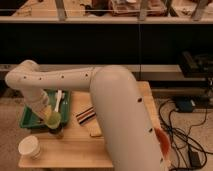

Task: Stack cups on top of each other

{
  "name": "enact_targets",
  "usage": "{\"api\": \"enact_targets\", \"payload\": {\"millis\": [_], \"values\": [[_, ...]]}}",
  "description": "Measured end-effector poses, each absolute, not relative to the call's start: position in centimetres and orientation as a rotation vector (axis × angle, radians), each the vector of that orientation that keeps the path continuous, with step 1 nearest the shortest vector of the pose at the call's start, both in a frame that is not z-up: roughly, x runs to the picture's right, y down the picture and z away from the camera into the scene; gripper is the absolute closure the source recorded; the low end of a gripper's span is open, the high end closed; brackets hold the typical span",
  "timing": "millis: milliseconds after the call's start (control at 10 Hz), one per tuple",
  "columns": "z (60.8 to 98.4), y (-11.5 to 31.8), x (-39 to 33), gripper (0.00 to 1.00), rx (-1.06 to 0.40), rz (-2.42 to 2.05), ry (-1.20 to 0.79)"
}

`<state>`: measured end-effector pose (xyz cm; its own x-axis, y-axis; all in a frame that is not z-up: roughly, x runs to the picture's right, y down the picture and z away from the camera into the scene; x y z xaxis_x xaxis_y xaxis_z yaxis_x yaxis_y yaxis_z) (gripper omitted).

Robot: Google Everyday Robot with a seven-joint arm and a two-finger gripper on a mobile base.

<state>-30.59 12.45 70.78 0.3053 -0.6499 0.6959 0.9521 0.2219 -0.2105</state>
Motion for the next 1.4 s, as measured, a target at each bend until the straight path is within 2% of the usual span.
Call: {"api": "enact_targets", "payload": {"millis": [100, 1200, 1400], "values": [[70.8, 12.5, -30.7, 0.2, -0.693, -1.18, -0.528], [70.8, 12.6, -30.4, 0.2, -0.691, -1.187, -0.535], [70.6, 13.0, -29.3, 0.2, -0.638, -1.196, -0.571]]}}
